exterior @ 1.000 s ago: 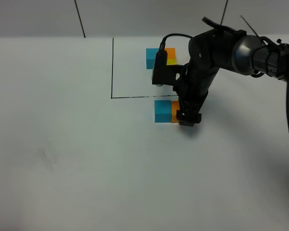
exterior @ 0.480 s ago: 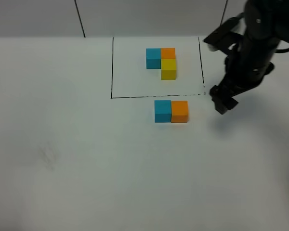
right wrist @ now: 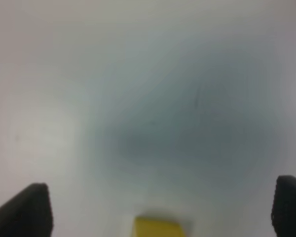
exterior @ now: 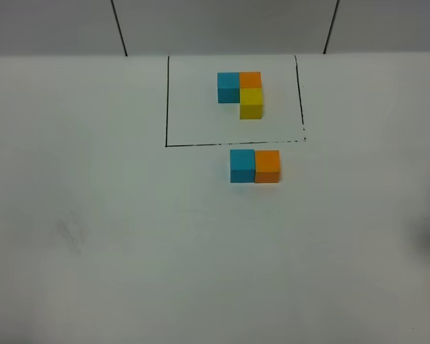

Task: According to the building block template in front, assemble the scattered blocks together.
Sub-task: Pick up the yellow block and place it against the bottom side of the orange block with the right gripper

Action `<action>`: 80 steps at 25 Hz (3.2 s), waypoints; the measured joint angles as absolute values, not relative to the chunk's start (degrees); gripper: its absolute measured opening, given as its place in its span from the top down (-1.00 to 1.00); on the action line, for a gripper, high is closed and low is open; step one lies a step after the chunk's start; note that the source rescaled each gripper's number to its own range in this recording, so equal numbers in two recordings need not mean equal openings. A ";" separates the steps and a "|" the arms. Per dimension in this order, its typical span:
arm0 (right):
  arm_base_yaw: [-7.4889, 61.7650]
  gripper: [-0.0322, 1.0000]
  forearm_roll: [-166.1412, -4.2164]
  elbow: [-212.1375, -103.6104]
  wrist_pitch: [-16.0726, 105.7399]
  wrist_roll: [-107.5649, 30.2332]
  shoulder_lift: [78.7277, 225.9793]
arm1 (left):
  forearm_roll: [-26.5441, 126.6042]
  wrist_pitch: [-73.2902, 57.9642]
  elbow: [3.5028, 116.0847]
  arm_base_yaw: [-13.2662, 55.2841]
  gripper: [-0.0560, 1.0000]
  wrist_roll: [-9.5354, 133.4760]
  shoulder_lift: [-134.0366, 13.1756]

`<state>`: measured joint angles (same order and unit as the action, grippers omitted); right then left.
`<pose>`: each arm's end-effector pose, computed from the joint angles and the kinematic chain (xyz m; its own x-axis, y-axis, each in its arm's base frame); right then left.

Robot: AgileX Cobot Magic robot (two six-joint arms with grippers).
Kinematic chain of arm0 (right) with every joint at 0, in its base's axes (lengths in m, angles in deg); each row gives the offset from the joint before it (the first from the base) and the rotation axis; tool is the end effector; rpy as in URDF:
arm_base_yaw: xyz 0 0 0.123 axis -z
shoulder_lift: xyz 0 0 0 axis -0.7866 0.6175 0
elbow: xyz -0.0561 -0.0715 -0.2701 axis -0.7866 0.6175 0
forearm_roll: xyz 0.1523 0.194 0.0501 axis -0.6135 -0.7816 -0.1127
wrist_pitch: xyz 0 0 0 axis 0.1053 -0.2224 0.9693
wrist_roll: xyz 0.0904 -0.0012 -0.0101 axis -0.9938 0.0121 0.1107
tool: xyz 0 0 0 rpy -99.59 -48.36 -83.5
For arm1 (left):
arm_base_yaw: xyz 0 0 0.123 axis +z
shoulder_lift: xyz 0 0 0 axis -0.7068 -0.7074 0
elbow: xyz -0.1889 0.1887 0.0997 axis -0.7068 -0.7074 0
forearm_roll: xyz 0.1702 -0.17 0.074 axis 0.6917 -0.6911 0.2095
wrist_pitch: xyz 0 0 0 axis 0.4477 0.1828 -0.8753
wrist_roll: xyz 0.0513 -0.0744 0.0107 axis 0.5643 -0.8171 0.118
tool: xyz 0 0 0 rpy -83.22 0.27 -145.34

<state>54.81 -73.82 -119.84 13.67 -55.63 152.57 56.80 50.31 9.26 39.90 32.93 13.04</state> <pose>0.2264 -0.0152 0.2300 -0.9159 -0.1016 -0.3884 -0.0701 0.9930 -0.0946 -0.0085 -0.0087 0.2780 -0.4509 0.0720 -0.8897 0.1940 0.9808 -0.0190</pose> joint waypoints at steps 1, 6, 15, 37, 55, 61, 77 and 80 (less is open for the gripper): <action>56.16 -0.64 -73.82 -118.28 14.74 -55.83 151.50 | 56.80 50.31 9.26 39.90 0.75 32.93 13.04; 60.25 -0.64 -73.88 -113.03 18.84 -58.63 150.82 | 56.80 50.31 9.26 39.90 0.75 32.93 13.04; 60.58 -0.63 -75.00 -107.76 19.45 -58.73 155.45 | 56.80 50.31 9.26 39.90 0.75 32.93 13.04; 57.80 0.91 -79.39 -108.94 18.66 -59.04 163.41 | 56.74 50.31 9.26 39.90 0.75 32.93 13.04; 14.15 0.91 -62.20 -139.53 9.68 -112.97 184.19 | 56.74 50.31 9.26 39.90 0.75 32.93 13.04; 12.94 0.91 -62.45 -146.72 9.68 -113.13 191.15 | 56.74 50.31 9.26 39.90 0.75 32.93 13.04; 12.80 0.91 -62.59 -151.70 12.45 -112.64 196.29 | 56.74 50.31 9.26 39.90 0.75 32.93 13.04; 12.80 0.91 -62.40 -152.13 12.53 -112.39 196.84 | 56.74 50.31 9.26 39.90 0.75 32.93 13.04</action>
<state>12.80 -62.40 -152.13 12.53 -112.39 196.84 56.74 50.31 9.26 39.90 32.93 13.04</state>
